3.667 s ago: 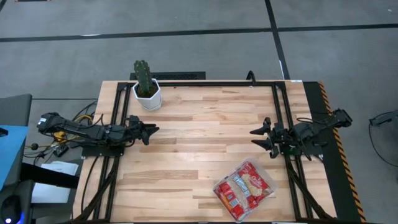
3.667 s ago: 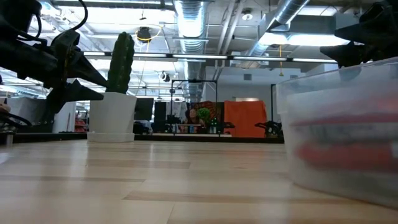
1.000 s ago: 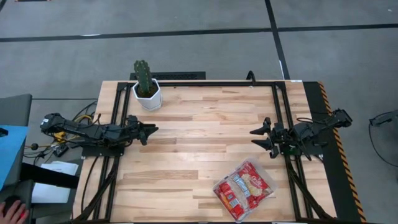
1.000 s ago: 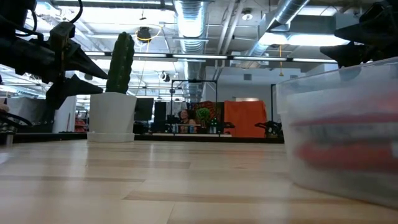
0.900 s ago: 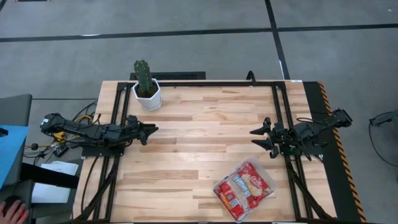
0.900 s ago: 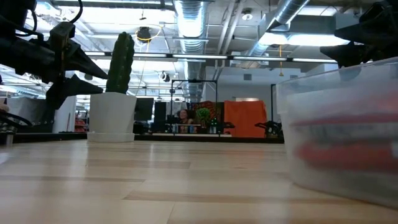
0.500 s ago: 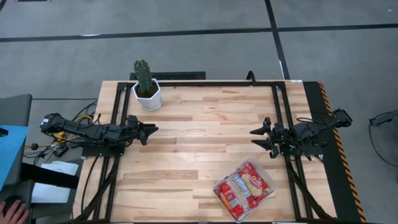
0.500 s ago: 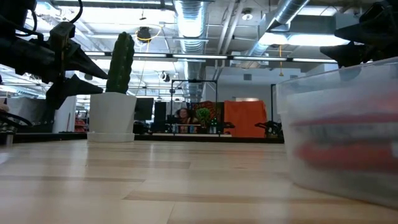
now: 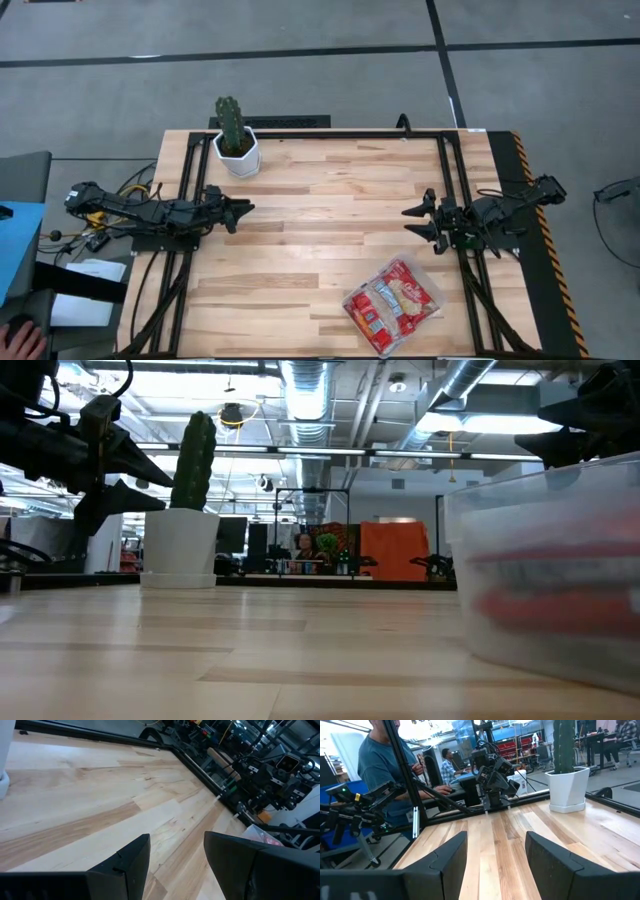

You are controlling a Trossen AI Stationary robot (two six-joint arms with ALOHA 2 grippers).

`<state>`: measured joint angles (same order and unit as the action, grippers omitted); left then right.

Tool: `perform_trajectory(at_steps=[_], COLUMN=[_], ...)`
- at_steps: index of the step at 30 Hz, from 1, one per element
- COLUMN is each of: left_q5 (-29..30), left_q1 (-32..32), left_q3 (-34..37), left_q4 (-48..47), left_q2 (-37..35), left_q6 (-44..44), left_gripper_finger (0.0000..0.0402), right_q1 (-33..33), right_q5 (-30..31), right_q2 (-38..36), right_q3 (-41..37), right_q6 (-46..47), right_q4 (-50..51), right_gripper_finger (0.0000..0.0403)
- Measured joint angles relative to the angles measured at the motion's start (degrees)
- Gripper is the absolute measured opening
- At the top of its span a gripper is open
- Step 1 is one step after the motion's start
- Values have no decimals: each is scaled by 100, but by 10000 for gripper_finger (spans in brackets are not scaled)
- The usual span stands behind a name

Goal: Sort popcorn bags into baskets
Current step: Return to Home Position

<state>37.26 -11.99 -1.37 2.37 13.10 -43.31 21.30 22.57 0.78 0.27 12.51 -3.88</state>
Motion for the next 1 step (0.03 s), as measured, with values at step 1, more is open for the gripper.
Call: perform_trajectory(at_steps=[1], left_q5=[1], left_q1=[0], left_q3=[0], left_q4=[0], left_q2=[0], left_q6=[0], left_gripper_finger=[177], right_q1=[-1], right_q5=[2], right_q2=[0], right_q3=[0], right_q6=[0], right_q4=[0], right_gripper_finger=[225])
